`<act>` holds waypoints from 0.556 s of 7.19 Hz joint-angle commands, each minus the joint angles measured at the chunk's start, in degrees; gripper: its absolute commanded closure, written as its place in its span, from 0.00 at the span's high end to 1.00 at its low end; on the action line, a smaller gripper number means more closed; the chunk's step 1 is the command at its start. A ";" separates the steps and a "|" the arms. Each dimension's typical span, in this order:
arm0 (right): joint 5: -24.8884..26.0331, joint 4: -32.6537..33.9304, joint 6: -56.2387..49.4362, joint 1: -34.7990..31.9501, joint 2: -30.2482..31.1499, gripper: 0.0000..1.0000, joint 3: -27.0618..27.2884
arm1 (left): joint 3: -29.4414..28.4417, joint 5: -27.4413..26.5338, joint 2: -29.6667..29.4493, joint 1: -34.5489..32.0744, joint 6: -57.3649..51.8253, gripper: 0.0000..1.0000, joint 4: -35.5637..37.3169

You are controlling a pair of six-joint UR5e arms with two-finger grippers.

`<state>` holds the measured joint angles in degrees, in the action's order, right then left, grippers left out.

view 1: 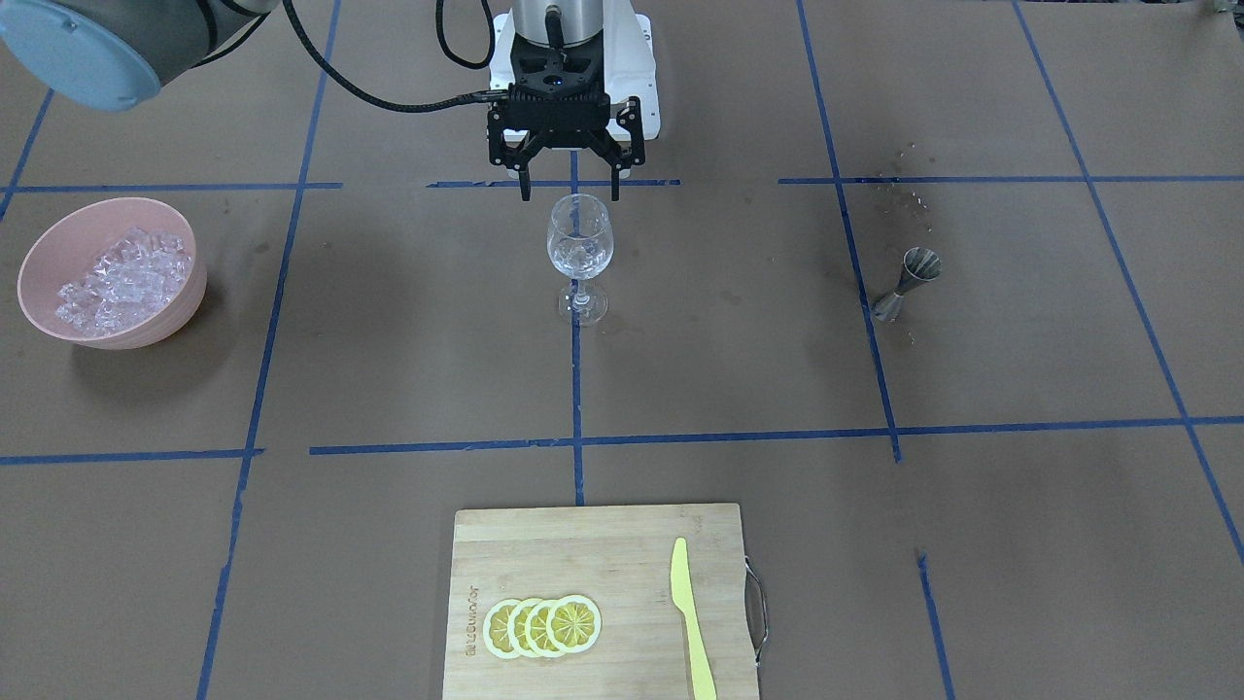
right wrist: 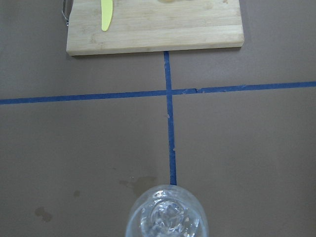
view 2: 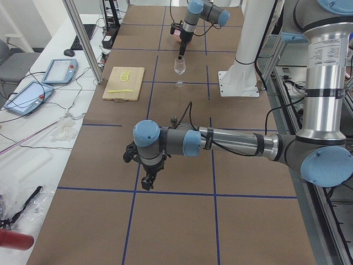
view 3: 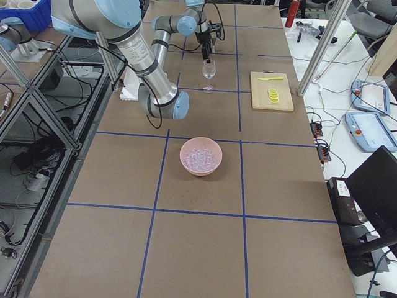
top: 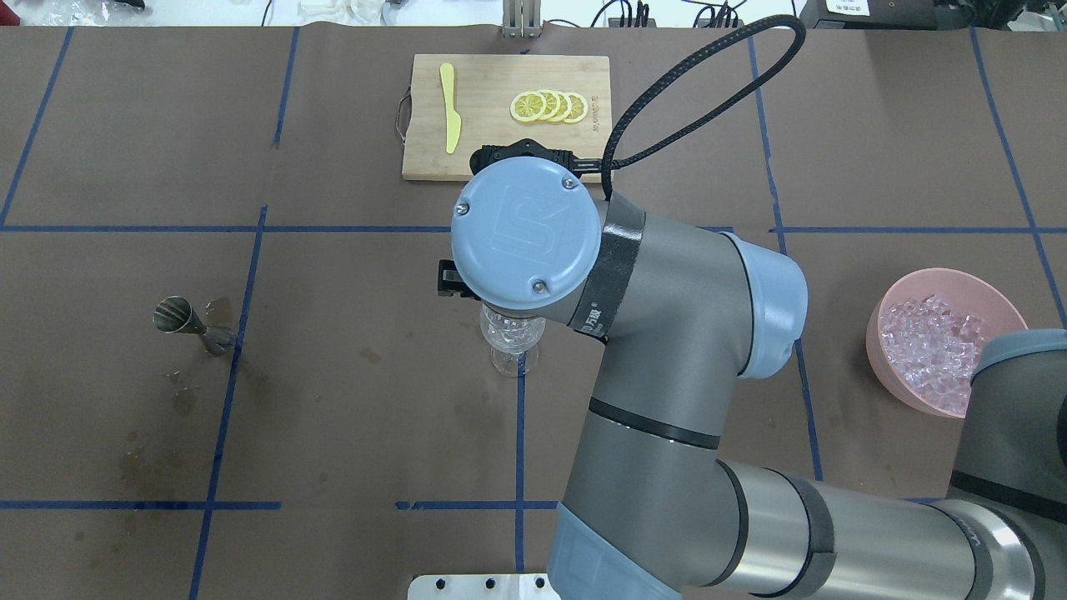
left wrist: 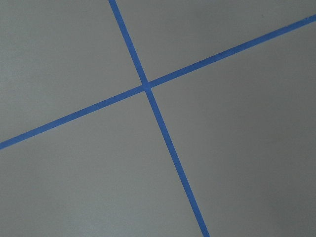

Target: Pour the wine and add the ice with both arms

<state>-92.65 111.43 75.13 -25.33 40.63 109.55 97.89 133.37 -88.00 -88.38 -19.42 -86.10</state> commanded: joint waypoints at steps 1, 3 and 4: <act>-5.84 -0.07 -8.11 -6.45 7.05 1.00 5.03 | -0.94 -0.13 0.54 -0.04 0.00 1.00 0.23; -12.35 -0.60 -22.13 -14.97 15.05 1.00 7.60 | -0.42 0.22 1.25 -0.65 0.17 1.00 0.58; -15.25 -5.56 -28.57 -19.71 21.01 1.00 7.43 | -0.94 0.40 1.42 -1.61 0.78 1.00 0.59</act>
<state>-104.12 109.88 55.35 -39.22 54.89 116.51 97.28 133.53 -86.85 -89.07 -19.19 -85.62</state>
